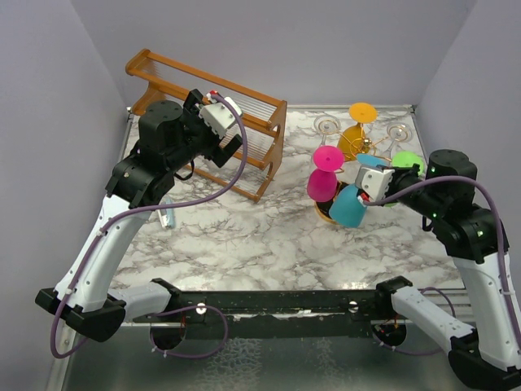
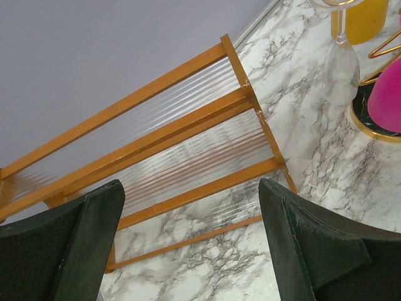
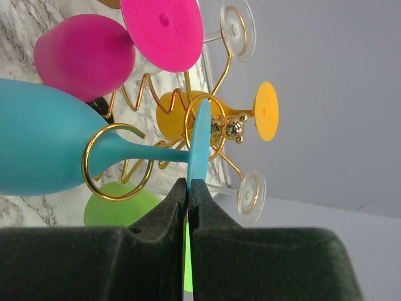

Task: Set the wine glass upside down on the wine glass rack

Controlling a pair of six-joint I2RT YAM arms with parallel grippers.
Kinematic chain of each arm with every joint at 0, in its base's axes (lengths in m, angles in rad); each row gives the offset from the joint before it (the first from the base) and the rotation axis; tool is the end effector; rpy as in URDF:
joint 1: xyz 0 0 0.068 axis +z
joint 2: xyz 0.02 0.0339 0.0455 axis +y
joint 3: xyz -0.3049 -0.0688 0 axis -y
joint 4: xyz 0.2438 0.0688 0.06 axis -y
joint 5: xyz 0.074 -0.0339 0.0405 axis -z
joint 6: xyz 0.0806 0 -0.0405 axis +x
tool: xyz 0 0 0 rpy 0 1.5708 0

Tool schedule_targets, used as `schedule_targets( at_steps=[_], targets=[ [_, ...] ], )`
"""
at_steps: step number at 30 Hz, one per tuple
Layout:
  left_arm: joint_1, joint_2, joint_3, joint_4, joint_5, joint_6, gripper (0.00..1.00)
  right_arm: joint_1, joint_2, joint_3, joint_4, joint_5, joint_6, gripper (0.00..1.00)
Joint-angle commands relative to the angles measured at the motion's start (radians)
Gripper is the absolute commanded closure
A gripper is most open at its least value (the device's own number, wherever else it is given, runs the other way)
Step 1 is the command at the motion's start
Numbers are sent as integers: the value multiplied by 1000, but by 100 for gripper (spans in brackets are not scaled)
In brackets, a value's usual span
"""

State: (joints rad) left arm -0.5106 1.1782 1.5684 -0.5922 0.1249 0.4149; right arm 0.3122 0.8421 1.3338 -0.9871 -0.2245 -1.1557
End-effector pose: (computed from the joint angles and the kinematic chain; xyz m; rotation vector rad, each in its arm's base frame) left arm 0.2192 -0.1343 0.5125 0.8721 1.5456 -0.1799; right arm 0.1256 0.0594 0.4364 -1.4831 1.4374 -0.2911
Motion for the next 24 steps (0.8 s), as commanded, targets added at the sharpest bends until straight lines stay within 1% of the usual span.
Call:
schedule_targets(
  at_steps=[1, 8, 24],
  targets=[
    [5, -6, 8, 12, 27, 5, 9, -1, -24, 7, -11, -38, 27, 99],
    [6, -5, 12, 10, 27, 5, 9, -2, -41, 1, -23, -57, 42, 99],
    [5, 4, 10, 11, 36, 6, 9, -10, -91, -72, -19, -69, 60, 99]
  ],
)
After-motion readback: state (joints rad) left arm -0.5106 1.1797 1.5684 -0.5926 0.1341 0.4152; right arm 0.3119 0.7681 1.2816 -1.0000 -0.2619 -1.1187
